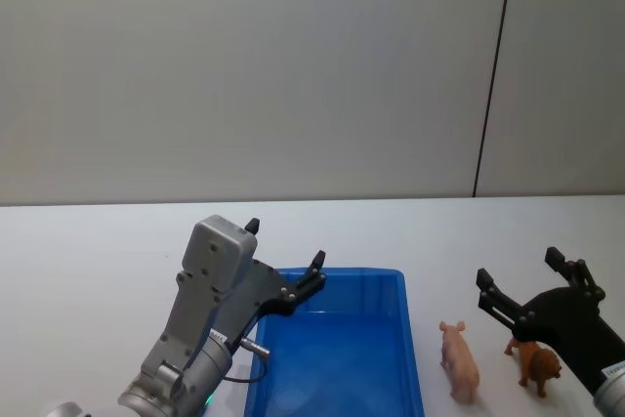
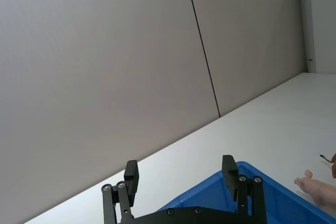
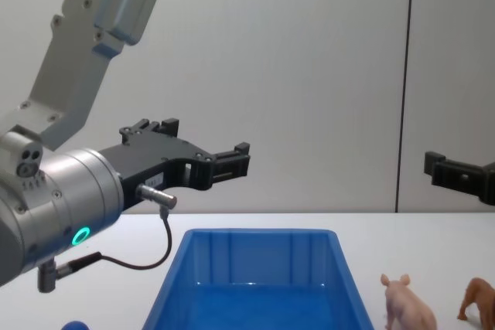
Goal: Pick up the two dolls from the table and place them into the box.
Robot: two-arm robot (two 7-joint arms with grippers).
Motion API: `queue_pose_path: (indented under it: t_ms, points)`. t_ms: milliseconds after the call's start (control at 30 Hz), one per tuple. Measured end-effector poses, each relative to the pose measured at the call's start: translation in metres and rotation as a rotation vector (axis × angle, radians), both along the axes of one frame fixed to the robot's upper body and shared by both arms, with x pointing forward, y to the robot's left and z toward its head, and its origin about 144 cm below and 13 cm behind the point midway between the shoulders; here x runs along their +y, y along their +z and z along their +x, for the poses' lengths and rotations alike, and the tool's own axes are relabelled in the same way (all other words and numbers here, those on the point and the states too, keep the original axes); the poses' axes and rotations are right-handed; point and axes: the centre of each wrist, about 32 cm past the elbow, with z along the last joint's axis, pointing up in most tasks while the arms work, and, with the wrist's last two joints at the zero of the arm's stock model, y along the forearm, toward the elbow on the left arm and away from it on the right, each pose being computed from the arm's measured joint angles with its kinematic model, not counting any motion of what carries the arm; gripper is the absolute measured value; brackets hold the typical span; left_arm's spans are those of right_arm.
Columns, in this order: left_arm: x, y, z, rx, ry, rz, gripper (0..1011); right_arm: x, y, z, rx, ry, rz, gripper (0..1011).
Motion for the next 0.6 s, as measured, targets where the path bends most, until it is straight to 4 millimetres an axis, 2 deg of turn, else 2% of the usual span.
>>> queue_pose_path:
  t_ms: [600]
  points:
    - [0.0,0.0,0.0,0.0,0.0,0.0,1001,0.0,0.0,0.0,0.0,0.0,0.0,1001]
